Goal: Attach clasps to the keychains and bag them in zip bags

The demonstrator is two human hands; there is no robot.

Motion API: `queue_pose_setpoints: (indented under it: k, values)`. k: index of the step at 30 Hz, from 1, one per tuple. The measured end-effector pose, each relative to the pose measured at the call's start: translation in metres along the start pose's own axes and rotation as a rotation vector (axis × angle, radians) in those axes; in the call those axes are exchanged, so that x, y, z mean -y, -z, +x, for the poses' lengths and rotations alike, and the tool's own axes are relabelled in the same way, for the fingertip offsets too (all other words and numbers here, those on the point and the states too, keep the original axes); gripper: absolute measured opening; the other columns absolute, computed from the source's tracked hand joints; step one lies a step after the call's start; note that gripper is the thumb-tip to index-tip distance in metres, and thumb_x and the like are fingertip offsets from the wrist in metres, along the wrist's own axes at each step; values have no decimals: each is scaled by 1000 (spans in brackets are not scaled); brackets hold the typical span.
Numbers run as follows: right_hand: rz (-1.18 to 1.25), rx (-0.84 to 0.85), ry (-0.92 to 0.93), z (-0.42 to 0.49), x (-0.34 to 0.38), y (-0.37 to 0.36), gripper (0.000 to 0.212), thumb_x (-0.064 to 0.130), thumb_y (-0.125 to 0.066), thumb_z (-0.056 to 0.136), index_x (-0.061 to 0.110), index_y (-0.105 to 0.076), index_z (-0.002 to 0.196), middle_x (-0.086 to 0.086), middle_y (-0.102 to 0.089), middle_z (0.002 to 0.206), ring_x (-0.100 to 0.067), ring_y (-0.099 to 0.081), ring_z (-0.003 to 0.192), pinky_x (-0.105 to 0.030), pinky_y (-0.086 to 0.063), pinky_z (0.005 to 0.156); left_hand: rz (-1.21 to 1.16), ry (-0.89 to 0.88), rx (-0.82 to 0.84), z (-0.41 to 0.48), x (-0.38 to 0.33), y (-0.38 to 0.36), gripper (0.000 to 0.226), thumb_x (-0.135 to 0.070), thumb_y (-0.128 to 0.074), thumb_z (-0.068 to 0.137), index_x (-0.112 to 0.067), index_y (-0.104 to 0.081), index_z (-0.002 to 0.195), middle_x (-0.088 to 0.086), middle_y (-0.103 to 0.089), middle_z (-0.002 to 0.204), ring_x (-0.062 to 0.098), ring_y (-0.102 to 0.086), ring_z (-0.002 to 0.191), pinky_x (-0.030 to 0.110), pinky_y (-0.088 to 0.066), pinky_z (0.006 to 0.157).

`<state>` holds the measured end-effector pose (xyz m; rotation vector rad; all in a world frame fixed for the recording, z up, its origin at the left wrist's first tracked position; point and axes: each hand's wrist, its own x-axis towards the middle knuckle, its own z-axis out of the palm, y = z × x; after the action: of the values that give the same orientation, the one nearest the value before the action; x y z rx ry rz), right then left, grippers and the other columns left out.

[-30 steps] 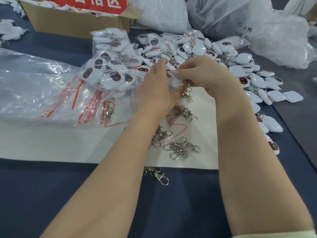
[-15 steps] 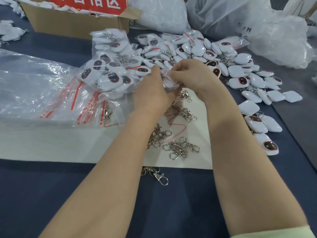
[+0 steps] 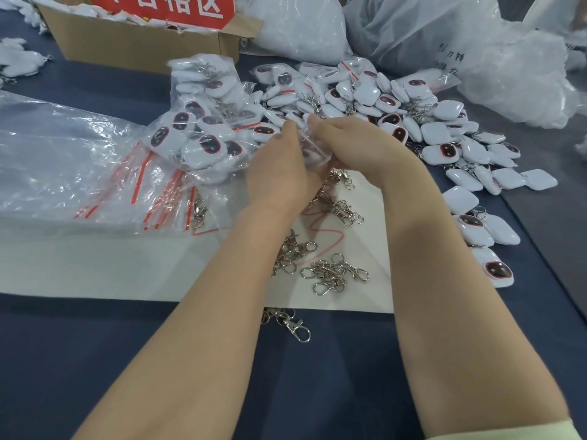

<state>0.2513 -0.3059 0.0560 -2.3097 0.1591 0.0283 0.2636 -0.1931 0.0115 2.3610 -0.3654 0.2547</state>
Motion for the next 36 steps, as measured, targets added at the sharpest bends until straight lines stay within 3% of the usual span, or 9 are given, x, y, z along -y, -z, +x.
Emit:
queue_pose_setpoints:
  k: [4,9,13,17,20,26,30,33,36]
  values:
    - [164,-10,-25,-1,2,-2,42,49,-40,99,21,-65,82,-1,-66,85,-17,-57,76,-39,-50,88,-28,10,-8,-1,0,-1,58,-48,-68,80,-17,-43,122,3,-63,111,25,-60,101,33,-45,73]
    - [323,26,-31,1,6,-10,46,52,-41,98,24,-55,65,15,-53,54,-15,-51,63,-43,-48,99,-58,14,-88,2,0,6,57,-40,-71,79,-17,-44,124,2,-64,106,25,-60,100,31,-37,68]
    - [202,97,-5,1,3,-4,57,61,-35,96,25,-58,58,5,-60,76,-18,-56,83,-43,-46,102,-42,-21,-34,3,-3,11,40,-36,-69,80,-19,-49,110,-12,-58,87,18,-60,93,30,-39,68]
    - [502,186,7,-3,0,-4,61,60,-36,97,21,-62,57,7,-58,62,-12,-53,62,-26,-49,76,23,-69,-42,4,-6,14,24,-31,-66,79,-23,-47,91,-8,-61,83,20,-59,86,31,-42,68]
    - [658,152,12,-3,-5,-5,66,51,-32,101,19,-68,56,5,-64,59,-8,-58,53,-18,-47,58,11,-80,-24,4,-4,13,28,-29,-65,78,-29,-37,76,-13,-47,70,18,-50,78,29,-34,64]
    - [-55,-534,-148,8,-47,-6,32,19,-42,97,5,-71,99,-12,-69,100,-26,-59,93,-28,-40,76,-5,-37,28,-1,3,4,42,-52,-63,81,-21,-46,103,-16,-31,71,14,-41,75,28,-28,59]
    - [-291,-386,-176,14,-62,-12,35,35,-41,100,27,-61,128,-17,-46,141,-34,-33,136,-38,-24,114,11,-44,29,-1,3,4,36,-42,-60,84,-16,-48,106,-4,-46,86,19,-45,81,31,-34,67]
    - [-402,-279,-200,16,-62,-18,41,47,-38,99,40,-49,137,-9,-12,161,-32,-4,148,-47,-8,119,14,-38,26,-1,2,5,41,-39,-59,85,-12,-50,115,-1,-47,92,22,-49,85,31,-36,69]
    - [-450,-267,-224,19,-63,-21,49,51,-29,100,37,-39,145,-6,-6,163,-30,-3,148,-49,-6,119,5,-18,30,-2,2,5,47,-44,-60,83,-13,-49,117,-2,-48,93,19,-46,85,30,-34,70]
